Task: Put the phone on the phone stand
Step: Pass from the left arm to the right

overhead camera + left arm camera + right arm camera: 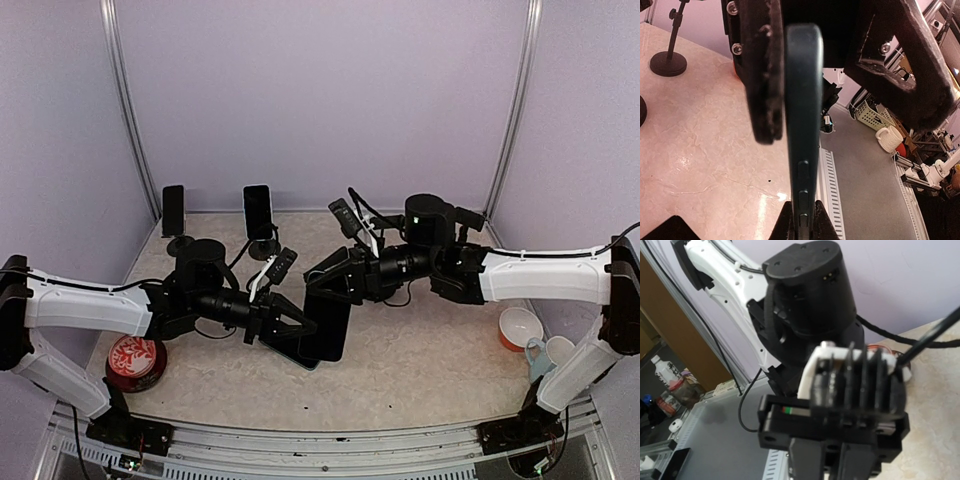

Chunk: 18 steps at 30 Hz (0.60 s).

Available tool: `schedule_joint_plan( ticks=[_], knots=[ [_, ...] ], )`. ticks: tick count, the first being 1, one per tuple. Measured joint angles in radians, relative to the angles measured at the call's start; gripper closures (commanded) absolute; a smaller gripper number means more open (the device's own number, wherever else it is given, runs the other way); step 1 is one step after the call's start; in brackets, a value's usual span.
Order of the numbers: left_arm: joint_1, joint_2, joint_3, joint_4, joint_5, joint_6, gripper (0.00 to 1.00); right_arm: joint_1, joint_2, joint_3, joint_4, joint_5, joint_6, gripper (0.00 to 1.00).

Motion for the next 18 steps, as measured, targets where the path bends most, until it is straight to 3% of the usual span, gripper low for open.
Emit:
schedule_joint_plan(
  ticks=[8,16,18],
  knots=[
    [0.000,0.000,0.000,0.000,0.000,0.000,1.00,0.003,0.003,0.000,-0.007,0.017,-0.026,0.71],
    [-0.004,0.000,0.000,0.003,0.002,0.006,1.00,0.003,0.005,0.000,-0.016,0.042,-0.030,0.99],
    [-0.004,0.000,0.000,0.000,-0.002,0.016,1.00,0.003,0.005,0.000,-0.022,0.049,-0.020,1.00]
  ],
)
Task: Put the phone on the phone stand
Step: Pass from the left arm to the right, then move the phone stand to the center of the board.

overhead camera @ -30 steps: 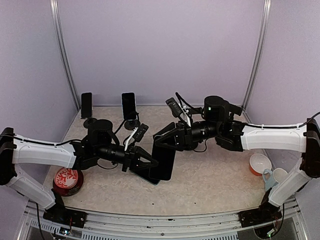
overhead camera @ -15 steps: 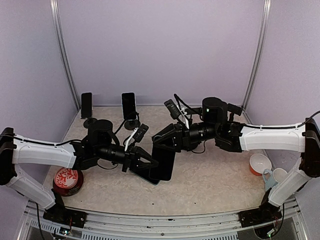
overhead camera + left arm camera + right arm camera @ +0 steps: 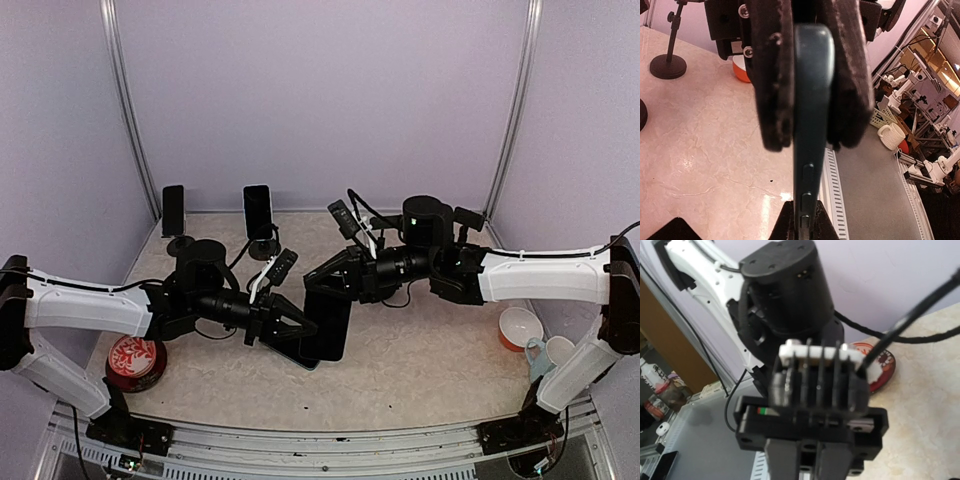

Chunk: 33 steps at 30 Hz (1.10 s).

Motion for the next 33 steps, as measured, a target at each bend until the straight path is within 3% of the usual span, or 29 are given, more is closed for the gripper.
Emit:
schedule_joint_plan(
  ticks=[7,12,14,18,33],
  knots=[
    [0.000,0.000,0.000,-0.001,-0.005,0.007,1.00,0.000,0.000,0.000,0.000,-0.005,0.000,1.00],
    [-0.002,0.000,0.000,-0.003,-0.017,0.003,0.74,0.000,0.000,0.000,-0.003,-0.010,-0.014,1.00],
    [-0.002,-0.001,0.002,0.007,-0.025,-0.001,0.54,0.008,0.000,-0.002,-0.014,-0.012,-0.029,1.00],
    [-0.001,-0.004,0.006,0.015,-0.043,-0.007,0.39,0.011,-0.010,-0.022,-0.043,-0.010,-0.042,1.00],
    [-0.001,-0.020,0.017,0.015,-0.070,-0.012,0.08,-0.037,-0.132,-0.096,-0.054,0.047,-0.039,1.00]
  ],
)
